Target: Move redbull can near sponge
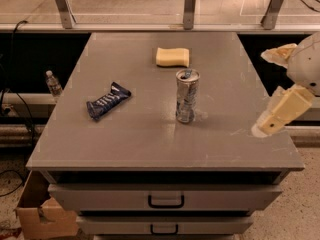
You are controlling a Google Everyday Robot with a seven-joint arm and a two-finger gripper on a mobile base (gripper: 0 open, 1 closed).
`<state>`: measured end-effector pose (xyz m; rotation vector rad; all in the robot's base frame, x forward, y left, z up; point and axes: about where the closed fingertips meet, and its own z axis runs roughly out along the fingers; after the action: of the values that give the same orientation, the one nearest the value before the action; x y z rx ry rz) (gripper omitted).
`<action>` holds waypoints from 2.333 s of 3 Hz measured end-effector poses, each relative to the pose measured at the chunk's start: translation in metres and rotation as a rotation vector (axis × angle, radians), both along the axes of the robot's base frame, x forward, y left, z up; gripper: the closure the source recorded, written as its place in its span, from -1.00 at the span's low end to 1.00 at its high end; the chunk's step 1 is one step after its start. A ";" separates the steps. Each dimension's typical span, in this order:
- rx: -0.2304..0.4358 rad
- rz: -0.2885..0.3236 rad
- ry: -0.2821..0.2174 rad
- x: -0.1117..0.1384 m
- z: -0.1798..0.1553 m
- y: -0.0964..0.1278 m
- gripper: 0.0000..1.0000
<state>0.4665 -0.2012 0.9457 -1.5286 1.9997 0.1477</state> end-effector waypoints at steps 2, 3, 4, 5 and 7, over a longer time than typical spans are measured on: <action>0.376 0.092 -0.054 0.033 -0.012 0.054 -1.00; 0.503 0.142 -0.035 0.036 -0.013 0.079 -1.00; 0.545 0.191 -0.003 0.037 -0.017 0.102 -1.00; 0.544 0.220 0.016 0.038 -0.021 0.118 -1.00; 0.559 0.248 0.049 0.036 -0.022 0.135 -0.17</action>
Offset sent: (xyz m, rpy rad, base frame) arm 0.0473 0.0790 -0.0061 0.6004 -0.0761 0.1427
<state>0.5027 -0.0660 0.9234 -1.3939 1.6042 0.7810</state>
